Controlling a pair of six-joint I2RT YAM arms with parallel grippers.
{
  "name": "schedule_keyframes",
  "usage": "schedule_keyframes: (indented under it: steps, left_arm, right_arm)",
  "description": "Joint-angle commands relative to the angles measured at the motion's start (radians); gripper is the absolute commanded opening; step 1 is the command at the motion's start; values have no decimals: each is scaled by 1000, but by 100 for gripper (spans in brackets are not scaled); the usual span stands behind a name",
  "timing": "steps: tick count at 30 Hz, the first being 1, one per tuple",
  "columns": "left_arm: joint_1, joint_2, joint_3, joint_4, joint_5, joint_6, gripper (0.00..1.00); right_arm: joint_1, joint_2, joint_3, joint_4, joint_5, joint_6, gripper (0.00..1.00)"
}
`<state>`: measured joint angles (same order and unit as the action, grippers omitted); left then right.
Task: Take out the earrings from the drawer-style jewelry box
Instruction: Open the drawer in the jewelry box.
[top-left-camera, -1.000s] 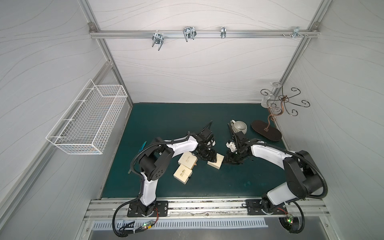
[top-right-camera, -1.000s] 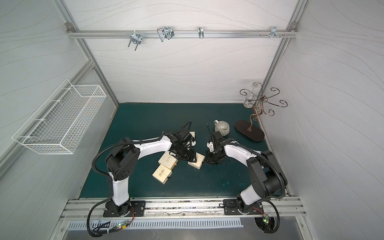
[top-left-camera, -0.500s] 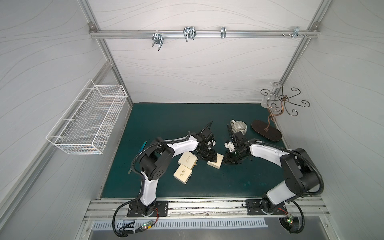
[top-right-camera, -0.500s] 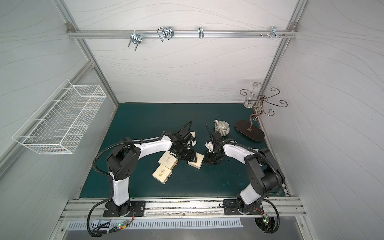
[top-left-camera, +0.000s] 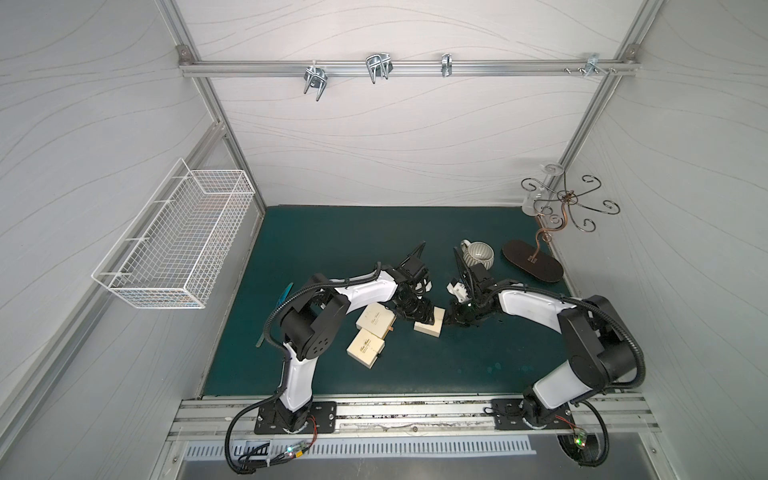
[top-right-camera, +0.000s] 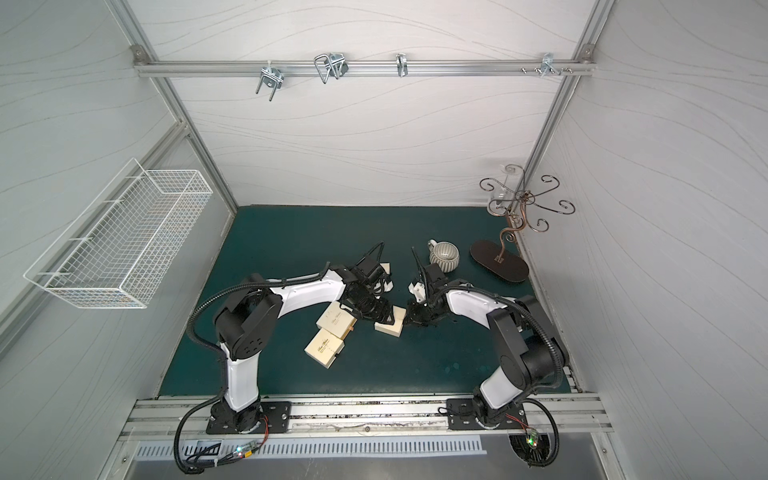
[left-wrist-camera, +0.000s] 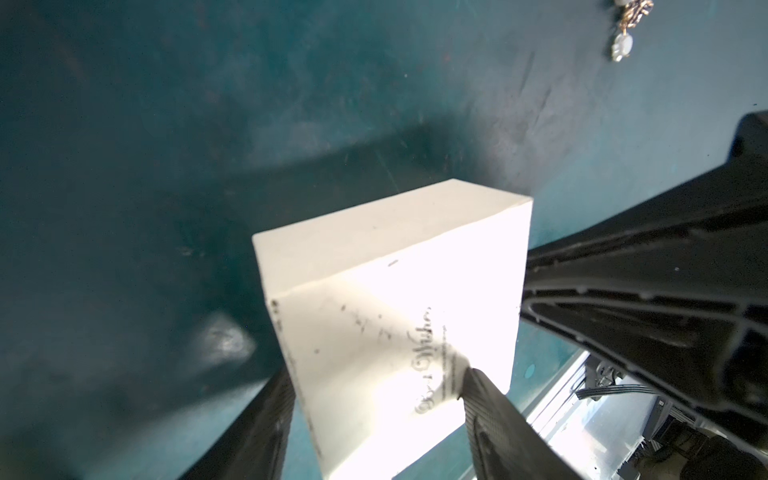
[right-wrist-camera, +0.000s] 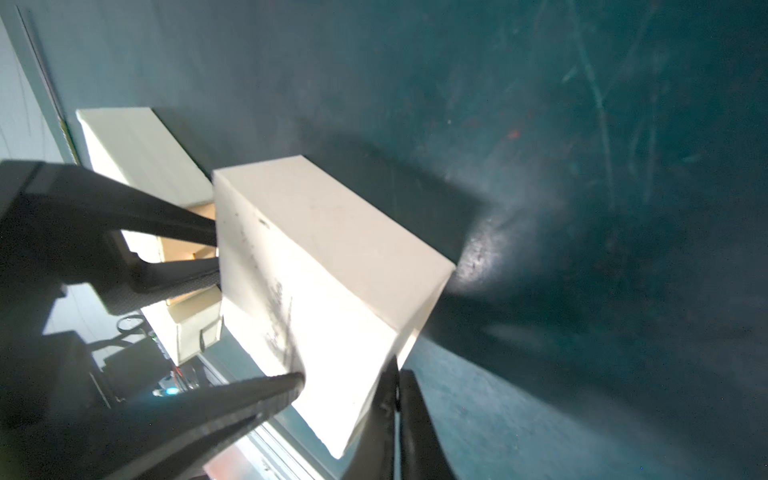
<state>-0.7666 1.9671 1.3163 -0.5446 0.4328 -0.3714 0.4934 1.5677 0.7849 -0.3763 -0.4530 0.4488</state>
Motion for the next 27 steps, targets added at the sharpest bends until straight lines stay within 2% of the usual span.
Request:
schedule_keyframes:
  steps: [1, 4, 11, 27]
  left_arm:
    - [-2, 32, 38, -23, -41, -2, 64]
    - [-1, 50, 50, -52, -78, -13, 60]
    - [13, 100, 85, -107, -108, -38, 57]
    - [45, 126, 83, -127, -155, -85, 56]
  right_arm:
    - [3, -4, -6, 22, 5, -1, 4]
    - [3, -21, -3, -13, 51, -2, 2]
    - [3, -29, 14, -109, 147, -7, 0]
    - [4, -71, 23, -286, 327, -7, 0]
